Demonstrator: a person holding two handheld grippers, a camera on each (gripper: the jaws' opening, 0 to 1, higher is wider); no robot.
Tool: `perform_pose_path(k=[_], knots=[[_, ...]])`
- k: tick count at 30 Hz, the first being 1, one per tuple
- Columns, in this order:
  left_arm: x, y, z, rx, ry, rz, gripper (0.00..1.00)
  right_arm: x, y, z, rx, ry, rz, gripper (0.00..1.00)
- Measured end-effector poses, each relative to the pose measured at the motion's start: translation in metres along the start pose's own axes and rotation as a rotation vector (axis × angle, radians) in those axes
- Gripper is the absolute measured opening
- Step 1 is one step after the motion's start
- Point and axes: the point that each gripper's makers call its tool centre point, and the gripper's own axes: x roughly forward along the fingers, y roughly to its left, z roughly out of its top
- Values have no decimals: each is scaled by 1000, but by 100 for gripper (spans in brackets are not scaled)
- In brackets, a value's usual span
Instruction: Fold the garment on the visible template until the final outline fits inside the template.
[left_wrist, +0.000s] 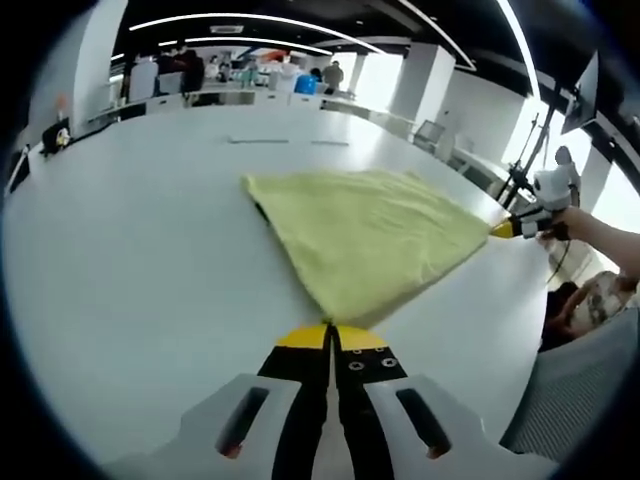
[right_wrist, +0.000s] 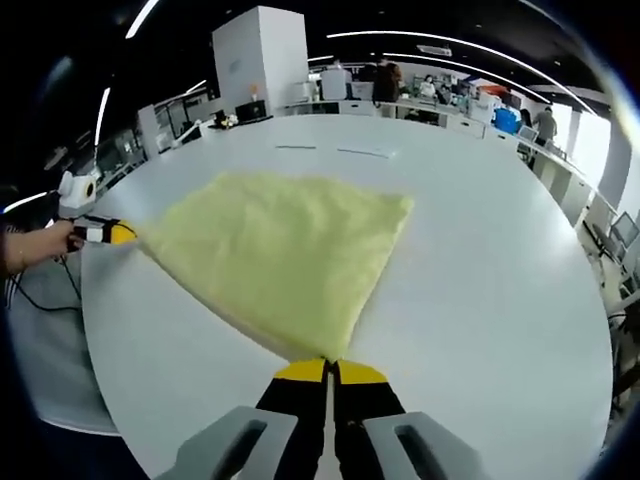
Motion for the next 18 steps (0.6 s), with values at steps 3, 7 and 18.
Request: perform_pose_path(k=[3,7,18], knots=[[-1,-3,-3,2,8,-6,0,-2,1,-4,-14,12,-4,0],[-3,-7,-6,8,18,-9,0,-5,2,-7,-15,14,-4,0],[-12,-12,-15,13,30,-6,0,-13,8,-16,-8,20,2,0]])
